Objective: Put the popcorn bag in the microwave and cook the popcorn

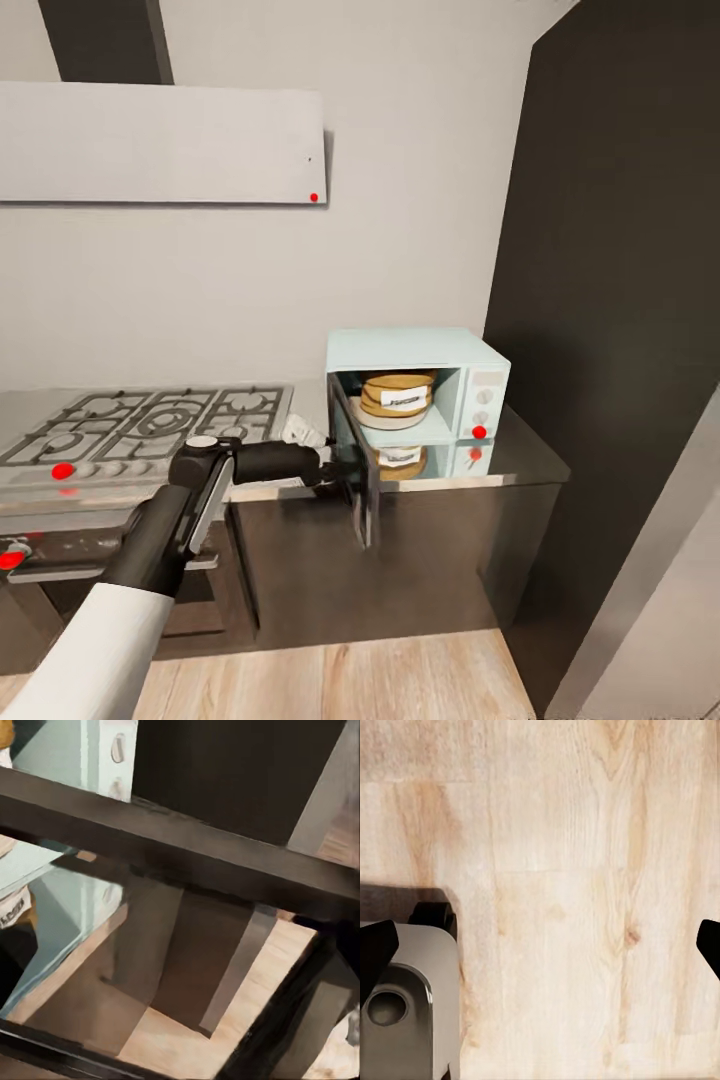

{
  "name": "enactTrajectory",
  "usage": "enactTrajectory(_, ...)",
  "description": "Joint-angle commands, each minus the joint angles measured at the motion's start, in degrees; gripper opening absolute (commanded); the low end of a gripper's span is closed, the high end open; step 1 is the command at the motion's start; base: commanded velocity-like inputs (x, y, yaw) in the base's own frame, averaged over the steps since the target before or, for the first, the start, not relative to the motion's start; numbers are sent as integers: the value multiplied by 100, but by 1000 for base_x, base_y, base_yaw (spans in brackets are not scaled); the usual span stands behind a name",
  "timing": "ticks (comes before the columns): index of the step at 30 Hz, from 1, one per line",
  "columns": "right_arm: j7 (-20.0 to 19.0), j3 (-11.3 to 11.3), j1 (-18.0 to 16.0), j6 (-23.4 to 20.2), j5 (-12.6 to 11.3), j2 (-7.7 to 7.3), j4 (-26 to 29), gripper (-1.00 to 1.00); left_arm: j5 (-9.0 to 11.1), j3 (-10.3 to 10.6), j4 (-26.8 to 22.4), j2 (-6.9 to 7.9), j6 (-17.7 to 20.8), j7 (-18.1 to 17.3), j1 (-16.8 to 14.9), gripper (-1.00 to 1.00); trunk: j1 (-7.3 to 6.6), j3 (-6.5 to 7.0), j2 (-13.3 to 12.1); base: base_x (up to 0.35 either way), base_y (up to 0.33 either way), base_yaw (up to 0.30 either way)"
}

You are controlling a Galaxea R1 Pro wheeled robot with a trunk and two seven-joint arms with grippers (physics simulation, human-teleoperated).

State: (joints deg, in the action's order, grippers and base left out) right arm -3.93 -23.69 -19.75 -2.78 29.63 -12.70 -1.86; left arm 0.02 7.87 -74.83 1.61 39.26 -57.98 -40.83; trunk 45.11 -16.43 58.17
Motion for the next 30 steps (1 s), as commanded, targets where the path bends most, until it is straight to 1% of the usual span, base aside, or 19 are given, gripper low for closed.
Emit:
enactTrajectory(1, -12, -48, -8, -12, 52, -2, -8, 100, 15, 4, -6, -40, 47, -13, -4, 100, 1, -2, 5, 0, 0, -169)
enactTrajectory(4, -12, -48, -9, -6, 52, 1, -8, 100, 23, 4, -5, -82, 41, -10, -4, 100, 1, 13, 5, 0, 0, -167)
enactTrajectory(15, -12, -48, -8, -3, 57, -2, -8, 100, -18, 10, 21, -102, 12, 117, -4, 100, 1, 69, 5, 0, 0, -161)
enactTrajectory(18, -12, -48, -10, 0, 54, -1, -8, 100, -28, 7, 44, -212, 3, 127, -4, 100, 1, 85, 5, 0, 0, -160)
enactTrajectory(21, -12, -48, -6, 1, 52, 0, -8, 100, -19, 5, 56, -265, -5, 136, -4, 100, 1, 101, 5, 0, 0, -174)
enactTrajectory(22, -12, -48, -6, 1, 52, 0, -8, 100, -15, 5, 56, -270, -5, 183, -4, 100, 1, 107, 5, 0, 0, -180)
enactTrajectory(24, -12, -48, -9, 0, 53, 1, -8, 100, -18, 10, 56, -274, -6, 418, -4, 100, 1, 119, 5, 0, 0, -181)
enactTrajectory(26, -12, -48, -9, -1, 54, 2, -8, 100, -1, 12, 56, -281, -13, 765, -4, 100, 1, 130, 5, 0, 0, -181)
enactTrajectory(30, -12, -48, -9, -3, 55, 1, -8, 100, -15, 13, 56, -286, -10, 883, -4, 100, 1, 154, 5, 0, 0, -182)
